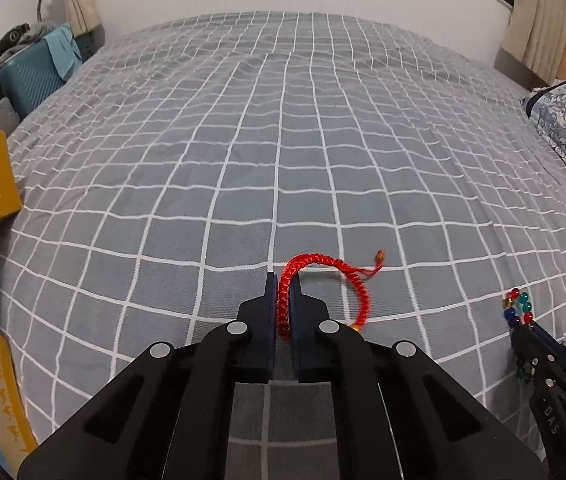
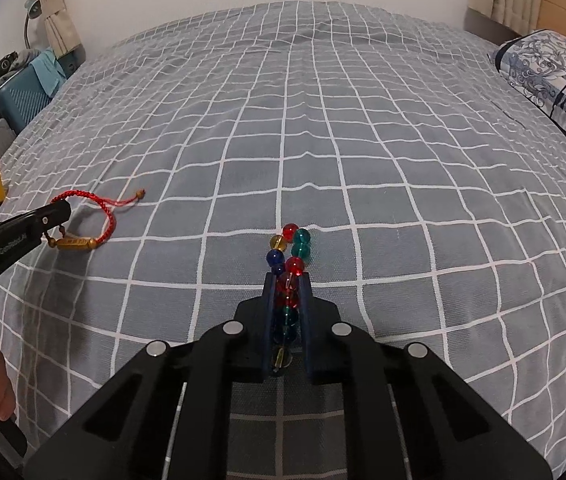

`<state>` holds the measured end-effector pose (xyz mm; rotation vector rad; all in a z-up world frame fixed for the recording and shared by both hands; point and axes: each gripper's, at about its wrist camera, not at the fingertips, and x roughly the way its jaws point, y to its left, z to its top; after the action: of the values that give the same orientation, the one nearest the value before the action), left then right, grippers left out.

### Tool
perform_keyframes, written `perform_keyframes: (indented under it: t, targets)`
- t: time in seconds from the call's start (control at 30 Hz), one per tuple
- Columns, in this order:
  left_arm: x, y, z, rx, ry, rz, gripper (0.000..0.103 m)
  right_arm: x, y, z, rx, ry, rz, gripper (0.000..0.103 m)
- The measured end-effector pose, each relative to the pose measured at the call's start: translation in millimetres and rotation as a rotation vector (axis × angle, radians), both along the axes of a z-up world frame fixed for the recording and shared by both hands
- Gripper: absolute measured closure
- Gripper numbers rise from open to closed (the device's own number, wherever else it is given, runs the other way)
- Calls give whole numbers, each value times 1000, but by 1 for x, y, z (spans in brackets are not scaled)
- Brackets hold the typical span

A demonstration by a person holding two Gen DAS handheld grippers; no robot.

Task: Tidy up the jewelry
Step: 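Grasp the red string bracelet with left tool while right tool grasps multicolour bead bracelet, then carry both held bracelets over the white cardboard box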

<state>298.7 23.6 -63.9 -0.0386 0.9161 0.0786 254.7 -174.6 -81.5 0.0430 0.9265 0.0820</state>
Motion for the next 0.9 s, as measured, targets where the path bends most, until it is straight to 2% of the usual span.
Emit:
perform_keyframes:
  t: [0.4, 0.9]
  targets:
    - [-21, -9, 26, 8, -52, -18, 98, -9, -2, 16, 11, -45, -9, 94]
    - [-43, -20, 45, 5, -70, -35, 98, -29, -6, 48, 11, -106, -14, 94]
